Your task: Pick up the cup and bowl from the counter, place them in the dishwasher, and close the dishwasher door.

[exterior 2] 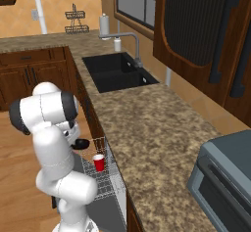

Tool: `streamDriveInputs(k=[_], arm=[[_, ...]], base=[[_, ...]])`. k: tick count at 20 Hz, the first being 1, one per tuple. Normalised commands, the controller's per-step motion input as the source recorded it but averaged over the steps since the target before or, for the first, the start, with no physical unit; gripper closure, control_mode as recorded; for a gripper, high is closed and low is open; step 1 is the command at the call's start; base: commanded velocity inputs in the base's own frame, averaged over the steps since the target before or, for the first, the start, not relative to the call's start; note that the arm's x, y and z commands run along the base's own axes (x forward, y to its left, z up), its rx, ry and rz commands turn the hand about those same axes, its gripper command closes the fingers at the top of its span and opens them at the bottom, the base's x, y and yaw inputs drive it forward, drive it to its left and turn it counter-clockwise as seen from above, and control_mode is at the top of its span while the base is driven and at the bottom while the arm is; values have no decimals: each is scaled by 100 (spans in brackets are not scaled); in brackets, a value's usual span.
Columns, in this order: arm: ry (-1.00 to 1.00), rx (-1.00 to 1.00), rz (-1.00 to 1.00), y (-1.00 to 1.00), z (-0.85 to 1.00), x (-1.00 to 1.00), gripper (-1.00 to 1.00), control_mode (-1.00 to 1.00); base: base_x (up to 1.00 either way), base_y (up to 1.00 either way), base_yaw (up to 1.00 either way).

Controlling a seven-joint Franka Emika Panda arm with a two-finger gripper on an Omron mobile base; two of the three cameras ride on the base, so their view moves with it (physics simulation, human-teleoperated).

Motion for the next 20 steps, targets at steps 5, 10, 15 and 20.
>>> streamDriveInputs(k=[5, 10, 15, 20], arm=[[4, -12, 14, 6, -2, 11, 100, -100], [2, -10, 13, 7, -2, 4, 100, -100], [0, -5, 8, 1, -1, 8, 100, -100], [0, -2, 4, 0, -5, 10, 100, -100]], base=[[0, 0, 0], [0, 0, 0], [0, 0, 0], [0, 0, 0]])
